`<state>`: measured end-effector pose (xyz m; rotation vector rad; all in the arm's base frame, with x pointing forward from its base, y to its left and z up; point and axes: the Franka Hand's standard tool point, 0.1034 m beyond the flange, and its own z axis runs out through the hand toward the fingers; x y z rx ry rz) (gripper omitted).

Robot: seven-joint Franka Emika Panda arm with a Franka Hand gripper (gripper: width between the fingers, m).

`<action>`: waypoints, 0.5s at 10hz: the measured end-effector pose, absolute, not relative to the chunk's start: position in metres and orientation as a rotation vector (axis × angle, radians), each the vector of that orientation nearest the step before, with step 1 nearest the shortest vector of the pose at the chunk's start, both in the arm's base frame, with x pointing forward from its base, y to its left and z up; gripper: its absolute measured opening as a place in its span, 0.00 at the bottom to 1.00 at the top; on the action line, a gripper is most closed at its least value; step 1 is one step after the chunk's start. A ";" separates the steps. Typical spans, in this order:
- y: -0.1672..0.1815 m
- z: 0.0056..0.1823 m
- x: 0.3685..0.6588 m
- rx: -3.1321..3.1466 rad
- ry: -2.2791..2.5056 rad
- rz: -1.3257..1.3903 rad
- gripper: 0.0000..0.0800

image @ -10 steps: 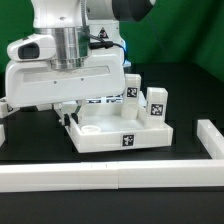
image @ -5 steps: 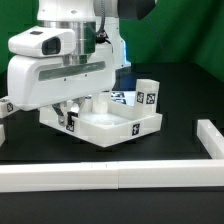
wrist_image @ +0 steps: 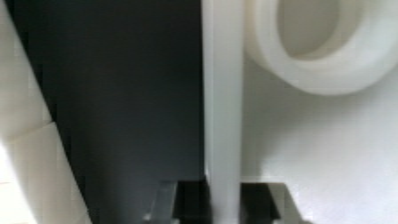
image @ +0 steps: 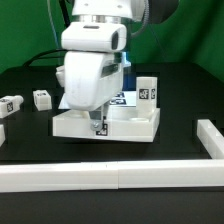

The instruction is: Assemble square table

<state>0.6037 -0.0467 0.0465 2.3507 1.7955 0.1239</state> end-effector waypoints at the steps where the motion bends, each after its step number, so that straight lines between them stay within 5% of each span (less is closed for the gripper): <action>1: -0.051 0.046 0.601 2.279 1.878 0.095 0.08; 5: -0.017 0.044 0.616 2.163 2.007 0.086 0.08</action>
Offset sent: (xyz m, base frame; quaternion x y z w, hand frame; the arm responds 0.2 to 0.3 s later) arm 0.0087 0.0509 0.0030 -0.0324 0.0258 -0.0432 0.9982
